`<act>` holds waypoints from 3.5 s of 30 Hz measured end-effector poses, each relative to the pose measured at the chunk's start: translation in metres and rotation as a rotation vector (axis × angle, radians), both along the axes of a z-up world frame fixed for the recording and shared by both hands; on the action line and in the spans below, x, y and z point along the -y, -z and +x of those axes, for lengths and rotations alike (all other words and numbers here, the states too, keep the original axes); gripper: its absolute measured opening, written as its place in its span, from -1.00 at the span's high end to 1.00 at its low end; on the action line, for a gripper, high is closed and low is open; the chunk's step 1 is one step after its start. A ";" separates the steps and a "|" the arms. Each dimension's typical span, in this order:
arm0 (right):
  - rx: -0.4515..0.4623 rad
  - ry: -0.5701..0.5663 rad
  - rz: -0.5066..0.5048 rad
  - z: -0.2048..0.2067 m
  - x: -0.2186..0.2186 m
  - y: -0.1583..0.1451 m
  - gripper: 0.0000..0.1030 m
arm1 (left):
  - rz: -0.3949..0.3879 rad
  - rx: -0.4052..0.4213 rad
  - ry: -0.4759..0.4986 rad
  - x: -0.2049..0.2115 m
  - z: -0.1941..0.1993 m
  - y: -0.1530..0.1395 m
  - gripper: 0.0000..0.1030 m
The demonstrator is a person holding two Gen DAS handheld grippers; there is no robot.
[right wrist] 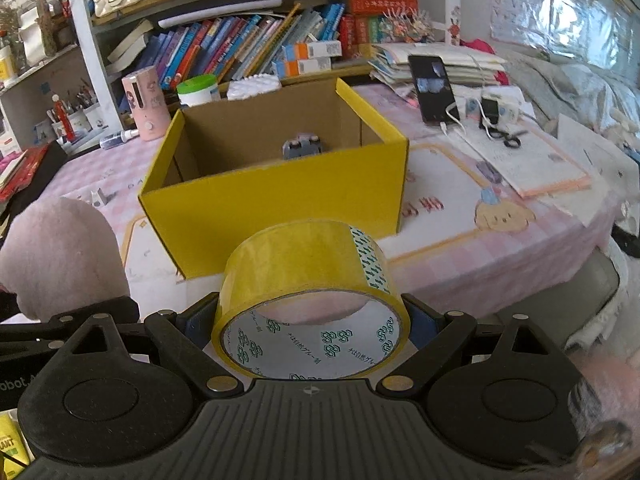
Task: Organize objects
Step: 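Lift the tape roll and pink pig and carry them toward the yellow box, then lower the tape roll and pink pig into the box and open both grippers, then withdraw both tools from the yellow box back over the table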
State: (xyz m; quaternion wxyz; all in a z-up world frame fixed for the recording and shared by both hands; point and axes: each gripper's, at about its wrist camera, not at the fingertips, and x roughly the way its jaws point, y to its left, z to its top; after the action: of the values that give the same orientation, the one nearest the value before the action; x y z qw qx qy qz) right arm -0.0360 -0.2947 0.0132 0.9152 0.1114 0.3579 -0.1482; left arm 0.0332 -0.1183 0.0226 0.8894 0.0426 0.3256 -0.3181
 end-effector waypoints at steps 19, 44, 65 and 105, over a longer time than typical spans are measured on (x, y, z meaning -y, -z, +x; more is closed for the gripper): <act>0.265 -0.145 -0.160 0.104 0.081 -0.076 -0.78 | 0.119 0.139 -0.048 0.097 0.084 -0.030 -0.36; -0.005 -0.477 -0.023 0.269 0.092 -0.018 -0.78 | 0.319 0.052 -0.106 0.163 0.112 0.020 -0.85; -0.005 -0.515 0.024 0.272 0.075 -0.026 -0.81 | 0.135 0.028 -0.211 0.125 0.105 0.002 -0.86; 0.008 -0.094 -0.088 0.024 -0.017 0.012 -0.84 | 0.122 -0.013 -0.387 -0.042 -0.010 0.022 -0.93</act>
State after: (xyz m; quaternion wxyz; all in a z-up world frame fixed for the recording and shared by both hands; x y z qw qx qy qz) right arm -0.0120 -0.2775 0.0015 0.9265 0.0547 0.3524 -0.1201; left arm 0.0234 -0.0766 0.0009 0.9276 0.0308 0.3519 -0.1211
